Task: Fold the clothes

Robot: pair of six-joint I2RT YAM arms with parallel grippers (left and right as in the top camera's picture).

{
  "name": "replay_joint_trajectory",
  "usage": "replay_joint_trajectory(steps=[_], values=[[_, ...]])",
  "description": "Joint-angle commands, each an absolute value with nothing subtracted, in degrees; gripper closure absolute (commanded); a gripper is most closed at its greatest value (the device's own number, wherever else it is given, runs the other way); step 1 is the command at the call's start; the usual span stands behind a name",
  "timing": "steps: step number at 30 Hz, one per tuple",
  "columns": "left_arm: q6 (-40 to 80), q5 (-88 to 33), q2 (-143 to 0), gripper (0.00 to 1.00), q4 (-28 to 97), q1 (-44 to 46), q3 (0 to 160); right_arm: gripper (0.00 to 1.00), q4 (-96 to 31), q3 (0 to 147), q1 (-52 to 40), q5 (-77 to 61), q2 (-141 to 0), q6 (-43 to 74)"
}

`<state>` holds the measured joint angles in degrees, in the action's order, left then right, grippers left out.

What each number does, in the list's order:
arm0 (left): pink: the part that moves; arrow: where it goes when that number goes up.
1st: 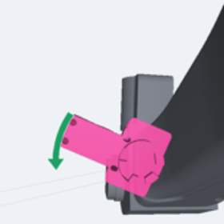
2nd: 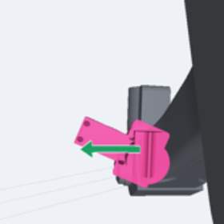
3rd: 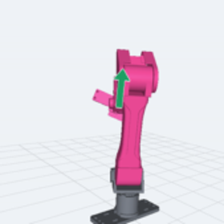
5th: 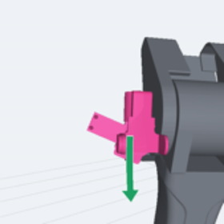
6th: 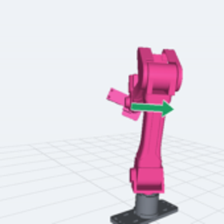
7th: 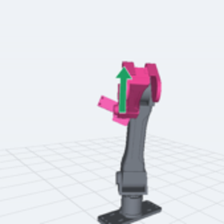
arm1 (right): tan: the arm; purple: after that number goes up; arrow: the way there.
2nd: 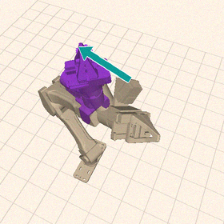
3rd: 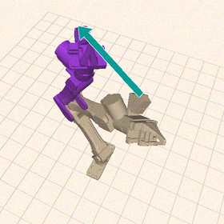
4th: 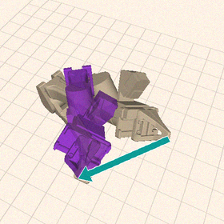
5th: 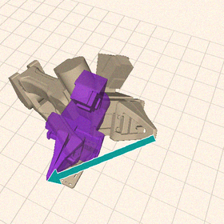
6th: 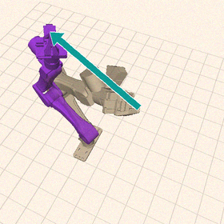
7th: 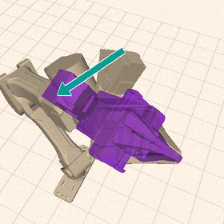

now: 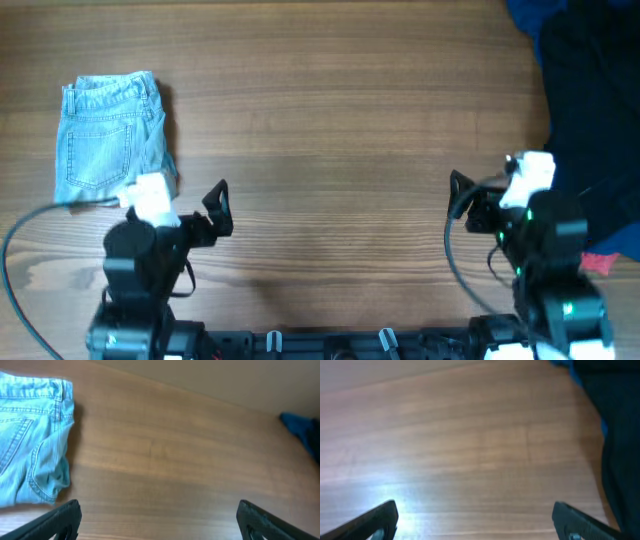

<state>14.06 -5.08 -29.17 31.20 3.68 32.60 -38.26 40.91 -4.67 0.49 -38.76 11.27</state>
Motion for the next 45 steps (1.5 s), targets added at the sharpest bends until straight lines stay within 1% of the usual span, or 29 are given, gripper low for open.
replay_joint_trajectory(steps=[1,4,5,8,11,13,15,17,20,21,25,27,28,29,30,31,32,34,35,38,41,43,45], values=[[14.4,-8.1,-38.8,0.00,38.5,3.5,42.2,0.00,-45.7,51.2,-4.5,1.1,-50.7,9.0],[14.4,-8.3,-45.3,0.00,44.2,3.5,46.5,0.00,-45.8,54.2,-4.5,-1.0,-58.2,9.0],[14.4,-9.2,-45.9,0.00,44.5,3.5,46.5,0.00,-45.5,54.2,-4.5,2.3,-59.8,9.7],[14.4,-9.8,-46.0,0.00,44.7,3.5,46.5,0.00,-47.4,54.2,-1.7,23.0,-66.0,19.8],[14.4,-9.8,-46.0,0.00,44.7,3.5,46.5,0.00,-46.9,54.2,6.6,27.6,-73.9,23.6],[14.4,-9.8,-46.0,0.00,44.7,3.5,46.5,0.00,-45.3,54.2,13.0,28.9,-80.8,24.2],[14.4,-9.8,-46.0,0.00,44.7,3.5,46.5,0.03,-45.0,54.1,17.4,29.0,-87.0,24.2],[14.4,-9.8,-46.0,0.00,44.7,3.5,46.5,0.10,-45.1,54.1,19.4,30.6,-90.8,24.2],[14.4,-9.8,-46.0,0.00,45.1,3.5,46.5,0.11,-44.6,54.1,22.3,32.8,-95.8,27.2],[14.4,-9.9,-46.0,0.00,45.4,3.5,46.5,0.14,-43.9,54.1,23.5,32.2,-97.7,27.2],[14.4,-9.8,-46.0,0.00,45.5,3.5,46.5,0.16,-43.2,53.9,24.4,31.4,-102.0,27.0],[14.4,-9.9,-46.0,0.00,45.5,3.5,46.5,0.24,-43.4,53.9,24.4,30.1,-103.0,27.0],[14.4,-9.8,-46.0,0.00,45.5,3.5,46.5,0.31,-43.4,53.9,24.4,30.0,-103.1,27.0],[14.4,-9.8,-46.0,0.00,45.5,3.5,46.5,0.41,-43.3,53.9,24.4,30.0,-103.1,27.0],[14.4,-9.8,-46.0,0.00,45.5,3.5,46.5,0.48,-43.3,53.9,24.4,30.0,-103.1,27.0],[14.4,-9.8,-46.0,0.00,45.5,3.5,46.5,0.57,-43.3,53.9,24.4,30.0,-103.1,27.0],[14.4,-9.8,-46.0,0.00,45.5,3.5,46.5,0.67,-43.3,53.9,24.4,30.0,-103.1,27.0],[14.4,-9.8,-46.0,0.00,45.5,3.5,46.5,0.91,-43.3,53.9,24.4,30.0,-103.1,27.0],[14.4,-9.8,-46.0,0.00,45.5,3.5,46.5,0.96,-43.3,53.9,24.4,30.0,-103.1,27.0],[14.4,-9.8,-46.0,0.00,45.5,3.5,46.5,0.96,-43.8,54.2,24.3,30.0,-102.8,27.1],[14.3,-9.8,-46.0,0.00,45.5,3.5,46.5,0.96,-46.9,57.2,24.3,28.3,-98.1,27.1],[14.4,-9.8,-46.0,0.00,45.5,3.5,46.5,0.96,-50.8,62.4,24.3,23.4,-92.0,26.3],[14.4,-9.8,-46.0,0.00,45.5,3.5,46.5,0.96,-52.9,69.7,23.2,11.2,-83.6,18.2]])
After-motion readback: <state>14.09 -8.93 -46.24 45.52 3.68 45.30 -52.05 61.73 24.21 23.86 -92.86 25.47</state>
